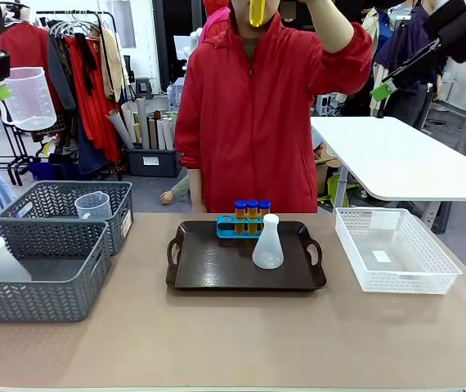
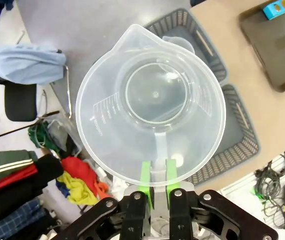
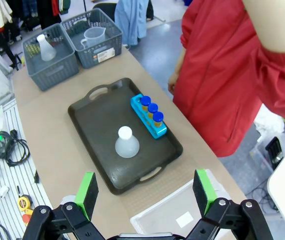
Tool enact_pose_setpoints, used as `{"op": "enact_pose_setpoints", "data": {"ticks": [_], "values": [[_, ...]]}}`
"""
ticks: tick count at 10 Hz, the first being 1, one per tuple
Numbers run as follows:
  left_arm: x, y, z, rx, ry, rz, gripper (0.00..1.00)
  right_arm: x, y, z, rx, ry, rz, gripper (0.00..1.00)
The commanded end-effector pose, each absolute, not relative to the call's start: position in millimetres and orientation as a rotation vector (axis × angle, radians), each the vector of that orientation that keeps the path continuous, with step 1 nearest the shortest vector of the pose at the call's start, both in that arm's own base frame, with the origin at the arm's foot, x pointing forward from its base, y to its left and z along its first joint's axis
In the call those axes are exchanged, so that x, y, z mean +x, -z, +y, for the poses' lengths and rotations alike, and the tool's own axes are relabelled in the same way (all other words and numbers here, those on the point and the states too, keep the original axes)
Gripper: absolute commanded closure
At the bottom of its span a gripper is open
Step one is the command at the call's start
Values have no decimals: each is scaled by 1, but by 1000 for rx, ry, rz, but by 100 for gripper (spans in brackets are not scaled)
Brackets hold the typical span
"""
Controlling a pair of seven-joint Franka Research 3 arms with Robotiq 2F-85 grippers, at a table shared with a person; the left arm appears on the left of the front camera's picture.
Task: Prepare the laboratory tools.
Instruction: Pick up one Large Measuring Cup and place it on the Handle tray.
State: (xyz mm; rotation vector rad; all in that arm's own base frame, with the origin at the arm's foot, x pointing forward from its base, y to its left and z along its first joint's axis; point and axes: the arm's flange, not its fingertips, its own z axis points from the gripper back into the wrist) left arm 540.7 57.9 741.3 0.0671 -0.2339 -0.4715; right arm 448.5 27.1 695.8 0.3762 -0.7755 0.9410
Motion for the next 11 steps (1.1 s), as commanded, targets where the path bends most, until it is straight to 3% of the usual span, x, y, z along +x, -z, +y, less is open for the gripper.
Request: {"op": "enact_pose_setpoints", "data": {"ticks": [1,3,8,11], "values": [[537,-744,57,69,468,-242,100,449,-697,27,392,-951,-785,0],[541,-741,58,67,472,-234,100,449,-697,27,392,-951,-785,0],[519,-776,-32,43,834,-204,100,449,-697,27,392,-951,-785,0],[521,-762,-84,15,1019,-172,100,449,-697,27,392,-951,-785,0]]}}
